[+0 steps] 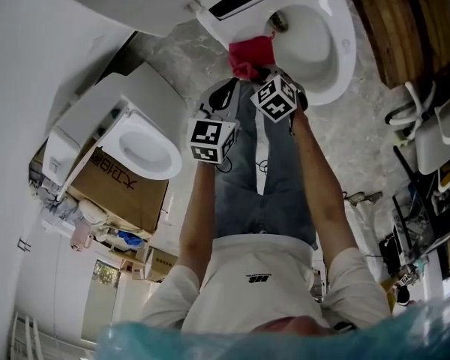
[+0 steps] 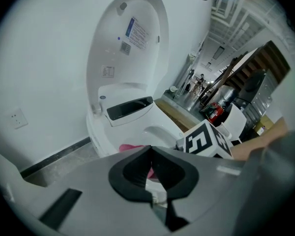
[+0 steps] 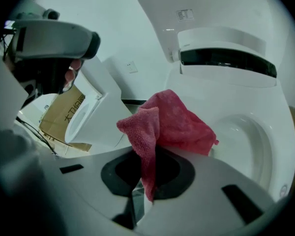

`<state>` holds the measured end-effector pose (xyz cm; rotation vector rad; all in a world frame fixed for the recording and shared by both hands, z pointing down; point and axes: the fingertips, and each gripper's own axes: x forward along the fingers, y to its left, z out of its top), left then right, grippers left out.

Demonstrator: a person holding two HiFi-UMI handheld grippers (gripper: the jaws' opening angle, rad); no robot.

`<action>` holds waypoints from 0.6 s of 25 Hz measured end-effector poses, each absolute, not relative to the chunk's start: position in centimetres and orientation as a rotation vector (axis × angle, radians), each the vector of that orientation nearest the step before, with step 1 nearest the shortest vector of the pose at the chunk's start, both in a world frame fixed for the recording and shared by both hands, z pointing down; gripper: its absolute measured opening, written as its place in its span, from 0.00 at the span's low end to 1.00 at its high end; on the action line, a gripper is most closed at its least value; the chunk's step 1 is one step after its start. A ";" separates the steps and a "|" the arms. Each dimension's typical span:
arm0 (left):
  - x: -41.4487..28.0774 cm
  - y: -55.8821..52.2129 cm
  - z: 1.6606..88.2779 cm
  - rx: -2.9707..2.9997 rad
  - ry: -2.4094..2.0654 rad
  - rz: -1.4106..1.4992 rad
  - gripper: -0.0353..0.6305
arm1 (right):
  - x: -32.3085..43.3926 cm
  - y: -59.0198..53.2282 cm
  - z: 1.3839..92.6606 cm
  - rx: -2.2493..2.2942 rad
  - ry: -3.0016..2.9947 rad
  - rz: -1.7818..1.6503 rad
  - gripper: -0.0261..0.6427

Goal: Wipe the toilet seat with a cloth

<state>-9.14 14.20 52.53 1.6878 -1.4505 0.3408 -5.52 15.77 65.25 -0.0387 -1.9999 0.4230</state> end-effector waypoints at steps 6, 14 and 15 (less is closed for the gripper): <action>-9.4 12.7 48.3 1.758 -1.447 0.338 0.07 | -3.8 15.4 60.0 0.062 -2.041 0.466 0.07; -8.5 11.0 39.6 1.872 -1.415 0.325 0.07 | -1.5 12.3 48.7 0.290 -2.153 0.522 0.07; -8.3 10.8 38.3 1.891 -1.412 0.323 0.07 | -1.4 11.7 47.0 0.317 -2.174 0.516 0.07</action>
